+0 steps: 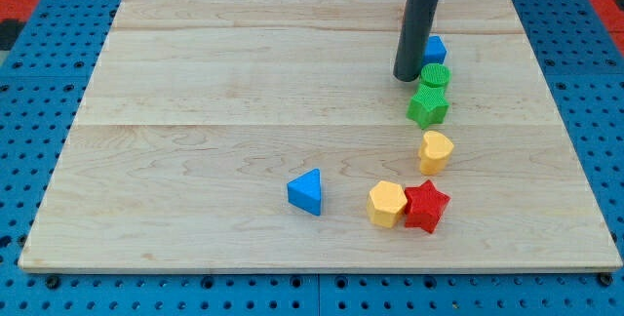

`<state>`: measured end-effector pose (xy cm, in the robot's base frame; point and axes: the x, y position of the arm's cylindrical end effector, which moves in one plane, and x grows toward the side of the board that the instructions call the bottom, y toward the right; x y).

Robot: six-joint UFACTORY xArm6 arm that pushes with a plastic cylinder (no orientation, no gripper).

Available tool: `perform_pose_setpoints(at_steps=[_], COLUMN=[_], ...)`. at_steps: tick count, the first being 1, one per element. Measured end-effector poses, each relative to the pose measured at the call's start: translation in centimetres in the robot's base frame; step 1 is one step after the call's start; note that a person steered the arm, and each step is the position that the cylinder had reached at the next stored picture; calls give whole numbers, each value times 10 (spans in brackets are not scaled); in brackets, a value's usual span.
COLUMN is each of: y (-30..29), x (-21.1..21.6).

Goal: Move the blue triangle parallel to the left of the yellow heart

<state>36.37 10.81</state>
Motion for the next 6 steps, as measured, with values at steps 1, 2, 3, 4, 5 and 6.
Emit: perform_pose_setpoints(at_steps=[1, 2, 3, 4, 5, 6], y=[-57, -89, -145, -169, -166, -129], x=[14, 81, 115, 168, 221, 195])
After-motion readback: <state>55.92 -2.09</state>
